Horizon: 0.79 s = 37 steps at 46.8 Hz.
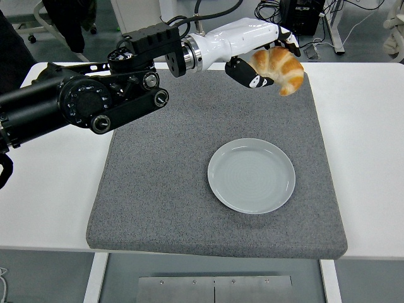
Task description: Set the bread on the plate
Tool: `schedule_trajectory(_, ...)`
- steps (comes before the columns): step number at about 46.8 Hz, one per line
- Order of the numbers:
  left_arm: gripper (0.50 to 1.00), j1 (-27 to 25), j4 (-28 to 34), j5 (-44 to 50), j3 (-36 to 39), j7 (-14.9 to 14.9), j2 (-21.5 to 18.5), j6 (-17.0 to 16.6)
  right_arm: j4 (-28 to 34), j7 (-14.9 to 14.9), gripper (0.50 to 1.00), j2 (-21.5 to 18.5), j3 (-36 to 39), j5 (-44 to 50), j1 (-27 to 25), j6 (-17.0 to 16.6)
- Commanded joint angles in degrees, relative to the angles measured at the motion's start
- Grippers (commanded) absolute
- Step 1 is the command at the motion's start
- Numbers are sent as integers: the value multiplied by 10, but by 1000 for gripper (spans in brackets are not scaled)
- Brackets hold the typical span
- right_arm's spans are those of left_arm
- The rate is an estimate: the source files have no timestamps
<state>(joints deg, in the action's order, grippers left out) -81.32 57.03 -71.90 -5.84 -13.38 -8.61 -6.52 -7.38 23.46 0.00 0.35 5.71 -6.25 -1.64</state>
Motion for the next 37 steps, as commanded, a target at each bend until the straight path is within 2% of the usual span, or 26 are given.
schedule_trajectory(1,642,2,0,0,12,0,7,-1,0,0,1000,0,0,0,0,0)
schedule_trajectory(26,648,32,1,-30,50,-1,41,-3,0,0,1000,0,0,0,0,0)
schedule_trajectory(37,651,44,23,-43,57,-1,40,-7,0,1,1000,0,0,0,0,0)
